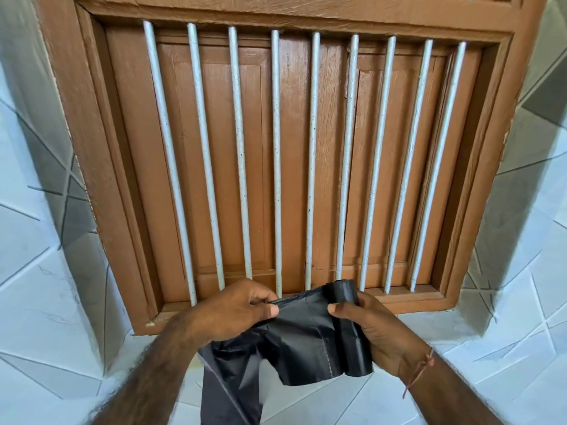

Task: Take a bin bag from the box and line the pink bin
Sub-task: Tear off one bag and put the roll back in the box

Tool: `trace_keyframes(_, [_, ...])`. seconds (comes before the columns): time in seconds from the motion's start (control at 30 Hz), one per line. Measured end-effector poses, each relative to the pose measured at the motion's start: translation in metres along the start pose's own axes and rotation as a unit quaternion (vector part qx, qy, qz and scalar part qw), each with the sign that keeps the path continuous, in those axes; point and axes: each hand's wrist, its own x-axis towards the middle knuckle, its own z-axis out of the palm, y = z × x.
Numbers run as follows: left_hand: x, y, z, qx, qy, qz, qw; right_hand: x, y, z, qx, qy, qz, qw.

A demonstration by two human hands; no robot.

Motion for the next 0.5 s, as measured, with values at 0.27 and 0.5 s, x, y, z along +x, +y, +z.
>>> trace_keyframes(0.27, [0.001,0.002,0.035,-0.129,0.059,-0.012,0.99,0.007,-0.002,0.024,-0.039,0.128,-0.098,0.986])
trace_keyframes(0.5, [0.022,0.004,0.061,-0.029,0.189,0.056,0.98,0.02,0.008,0.027,-0.109,0.22,-0.148,0.958])
